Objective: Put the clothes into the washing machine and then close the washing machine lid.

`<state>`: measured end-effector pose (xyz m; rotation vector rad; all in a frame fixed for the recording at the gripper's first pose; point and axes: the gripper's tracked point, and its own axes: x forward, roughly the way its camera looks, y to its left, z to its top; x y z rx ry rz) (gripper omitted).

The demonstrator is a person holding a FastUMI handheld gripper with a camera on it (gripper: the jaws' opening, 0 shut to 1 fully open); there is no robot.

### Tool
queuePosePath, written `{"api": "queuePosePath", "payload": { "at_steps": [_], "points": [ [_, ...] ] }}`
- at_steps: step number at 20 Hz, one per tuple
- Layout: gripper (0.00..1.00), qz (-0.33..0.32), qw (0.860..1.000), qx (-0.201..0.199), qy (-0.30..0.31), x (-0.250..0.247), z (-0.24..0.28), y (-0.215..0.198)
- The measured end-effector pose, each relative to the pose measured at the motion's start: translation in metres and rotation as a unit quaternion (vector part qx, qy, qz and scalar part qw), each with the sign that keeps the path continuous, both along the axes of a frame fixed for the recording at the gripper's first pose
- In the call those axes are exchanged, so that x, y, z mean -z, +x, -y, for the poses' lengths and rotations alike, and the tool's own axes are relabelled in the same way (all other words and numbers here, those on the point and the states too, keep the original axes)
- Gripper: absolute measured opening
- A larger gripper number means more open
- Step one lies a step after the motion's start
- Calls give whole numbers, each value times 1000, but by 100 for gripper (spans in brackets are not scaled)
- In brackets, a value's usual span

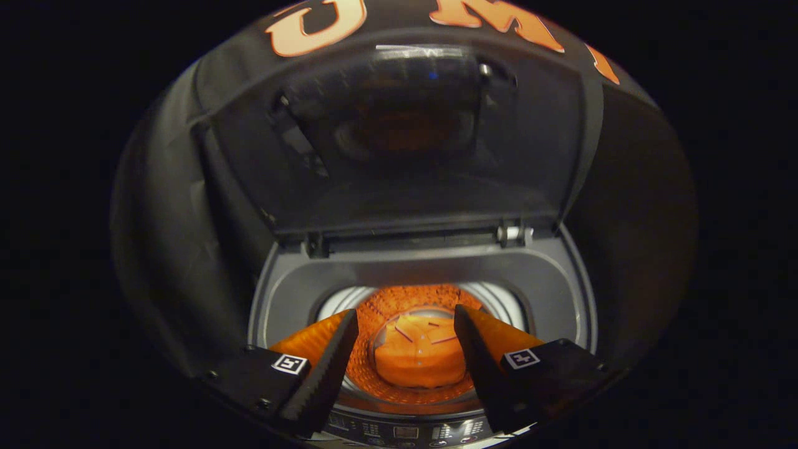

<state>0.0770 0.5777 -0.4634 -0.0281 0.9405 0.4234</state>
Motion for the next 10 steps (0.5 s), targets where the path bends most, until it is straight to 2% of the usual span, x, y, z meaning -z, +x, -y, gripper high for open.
{"api": "queuePosePath", "payload": {
  "at_steps": [4, 7, 10],
  "points": [
    [99, 69, 997, 3, 40, -73, -7, 18],
    [98, 125, 989, 11, 73, -133, -12, 43],
    [98, 169, 982, 13, 87, -163, -16, 65]
  ]
}}
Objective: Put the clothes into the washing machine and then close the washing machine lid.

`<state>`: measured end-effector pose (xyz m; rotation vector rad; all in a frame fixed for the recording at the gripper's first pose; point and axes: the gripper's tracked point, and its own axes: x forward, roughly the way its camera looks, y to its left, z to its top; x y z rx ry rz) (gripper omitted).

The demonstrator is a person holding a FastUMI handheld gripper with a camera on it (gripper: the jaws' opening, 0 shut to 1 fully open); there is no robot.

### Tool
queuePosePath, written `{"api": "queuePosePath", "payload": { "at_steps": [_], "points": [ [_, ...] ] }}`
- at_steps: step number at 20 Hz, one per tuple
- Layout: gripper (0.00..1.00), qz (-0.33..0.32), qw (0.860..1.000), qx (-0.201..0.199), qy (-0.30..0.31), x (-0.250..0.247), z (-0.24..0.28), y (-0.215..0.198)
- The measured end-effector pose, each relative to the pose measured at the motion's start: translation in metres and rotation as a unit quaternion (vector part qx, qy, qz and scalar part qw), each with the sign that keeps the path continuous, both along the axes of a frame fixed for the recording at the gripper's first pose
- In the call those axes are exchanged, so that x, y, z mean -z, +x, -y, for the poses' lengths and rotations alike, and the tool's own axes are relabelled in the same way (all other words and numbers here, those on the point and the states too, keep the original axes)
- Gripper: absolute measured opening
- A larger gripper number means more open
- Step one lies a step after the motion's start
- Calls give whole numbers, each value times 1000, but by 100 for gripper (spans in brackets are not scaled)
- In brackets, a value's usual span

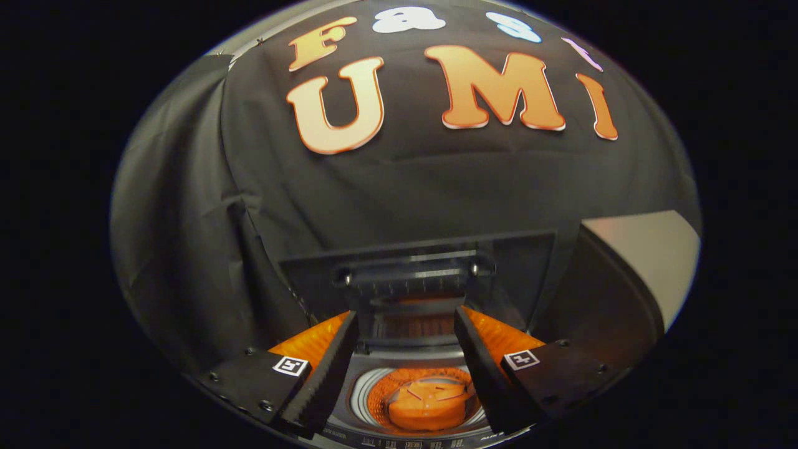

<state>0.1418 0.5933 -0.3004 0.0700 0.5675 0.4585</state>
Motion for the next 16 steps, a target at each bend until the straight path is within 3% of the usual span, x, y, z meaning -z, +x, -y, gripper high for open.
{"api": "queuePosePath", "payload": {
  "at_steps": [3, 7, 11, 16],
  "points": [
    [98, 40, 999, 10, 1, -24, -2, 35],
    [98, 46, 998, 33, -2, -34, -2, 102],
    [98, 37, 998, 39, -35, -10, 0, 144],
    [99, 21, 998, 37, -46, 15, -5, 167]
  ]
}}
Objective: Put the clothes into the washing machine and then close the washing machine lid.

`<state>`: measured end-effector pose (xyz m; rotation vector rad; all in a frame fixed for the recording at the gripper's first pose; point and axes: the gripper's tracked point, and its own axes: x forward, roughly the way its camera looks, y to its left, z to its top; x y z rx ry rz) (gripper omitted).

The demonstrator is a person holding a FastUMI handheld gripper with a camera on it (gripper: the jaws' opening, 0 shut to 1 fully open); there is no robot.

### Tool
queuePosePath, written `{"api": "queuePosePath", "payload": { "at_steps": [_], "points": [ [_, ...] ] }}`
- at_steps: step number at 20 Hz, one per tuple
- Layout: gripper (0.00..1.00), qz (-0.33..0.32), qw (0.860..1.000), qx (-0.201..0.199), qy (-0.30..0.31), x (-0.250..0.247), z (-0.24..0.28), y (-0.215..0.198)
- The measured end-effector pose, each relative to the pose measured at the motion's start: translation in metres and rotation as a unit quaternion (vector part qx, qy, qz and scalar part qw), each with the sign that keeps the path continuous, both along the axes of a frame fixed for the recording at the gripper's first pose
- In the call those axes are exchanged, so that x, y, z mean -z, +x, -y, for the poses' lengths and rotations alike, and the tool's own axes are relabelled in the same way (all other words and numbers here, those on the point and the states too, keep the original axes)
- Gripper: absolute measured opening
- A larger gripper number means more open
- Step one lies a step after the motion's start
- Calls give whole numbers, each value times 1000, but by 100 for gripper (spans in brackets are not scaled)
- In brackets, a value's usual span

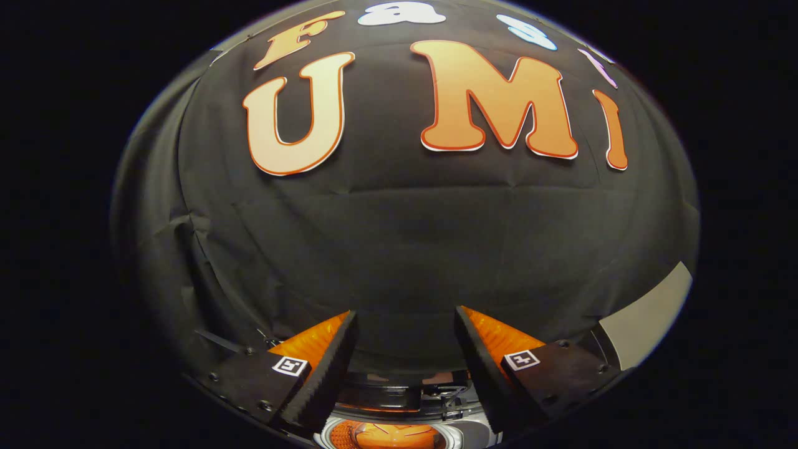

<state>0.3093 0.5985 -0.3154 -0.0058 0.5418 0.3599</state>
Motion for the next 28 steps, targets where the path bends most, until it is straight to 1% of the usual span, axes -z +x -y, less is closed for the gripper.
{"api": "queuePosePath", "payload": {
  "at_steps": [5, 8, 11, 12, 14, 16, 19, 23, 28],
  "points": [
    [98, -20, 1000, 4, 3, 18, -1, 7],
    [96, 19, 1000, -3, -10, 19, 1, 17],
    [96, 58, 998, -11, 15, 11, 0, 18],
    [96, 64, 998, -5, 19, 11, 0, 17],
    [96, 76, 997, 0, 13, 7, 5, 11],
    [97, 83, 996, 3, 22, 4, 9, 2],
    [96, 83, 996, 0, 23, 1, 12, -12],
    [96, 63, 998, -3, 16, 1, 16, -26],
    [96, 69, 997, -4, 16, -1, 25, -51]
  ]
}}
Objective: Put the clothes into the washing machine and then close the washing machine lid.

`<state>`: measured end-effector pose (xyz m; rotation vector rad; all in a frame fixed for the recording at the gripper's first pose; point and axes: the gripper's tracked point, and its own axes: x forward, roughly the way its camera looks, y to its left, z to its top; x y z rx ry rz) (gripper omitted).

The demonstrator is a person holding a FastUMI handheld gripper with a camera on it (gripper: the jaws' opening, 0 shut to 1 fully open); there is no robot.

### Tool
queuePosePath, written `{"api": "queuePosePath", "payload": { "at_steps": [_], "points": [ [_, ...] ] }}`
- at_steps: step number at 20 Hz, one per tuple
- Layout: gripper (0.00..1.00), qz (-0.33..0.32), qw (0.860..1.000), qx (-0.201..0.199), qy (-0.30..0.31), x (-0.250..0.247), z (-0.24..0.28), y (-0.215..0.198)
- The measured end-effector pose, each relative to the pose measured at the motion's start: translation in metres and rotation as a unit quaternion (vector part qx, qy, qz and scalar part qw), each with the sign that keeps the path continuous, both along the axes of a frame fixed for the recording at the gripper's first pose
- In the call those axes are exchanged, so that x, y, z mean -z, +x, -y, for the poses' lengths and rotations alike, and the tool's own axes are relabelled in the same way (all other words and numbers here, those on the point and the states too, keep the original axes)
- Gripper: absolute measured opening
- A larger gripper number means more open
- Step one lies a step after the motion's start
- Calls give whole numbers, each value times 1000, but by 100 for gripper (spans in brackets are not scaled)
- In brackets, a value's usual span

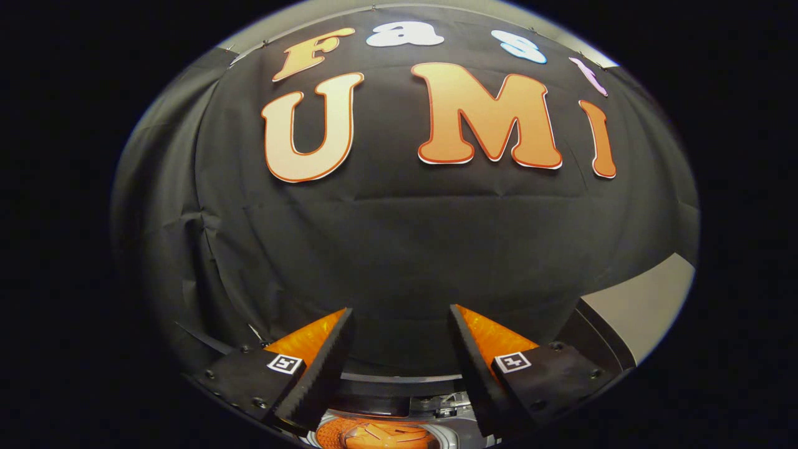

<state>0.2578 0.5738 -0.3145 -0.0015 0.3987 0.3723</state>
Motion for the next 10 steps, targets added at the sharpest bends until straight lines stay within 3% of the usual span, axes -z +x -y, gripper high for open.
{"api": "queuePosePath", "payload": {
  "at_steps": [10],
  "points": [
    [96, -13, 1000, -4, -5, 3, 15, -43]
  ]
}}
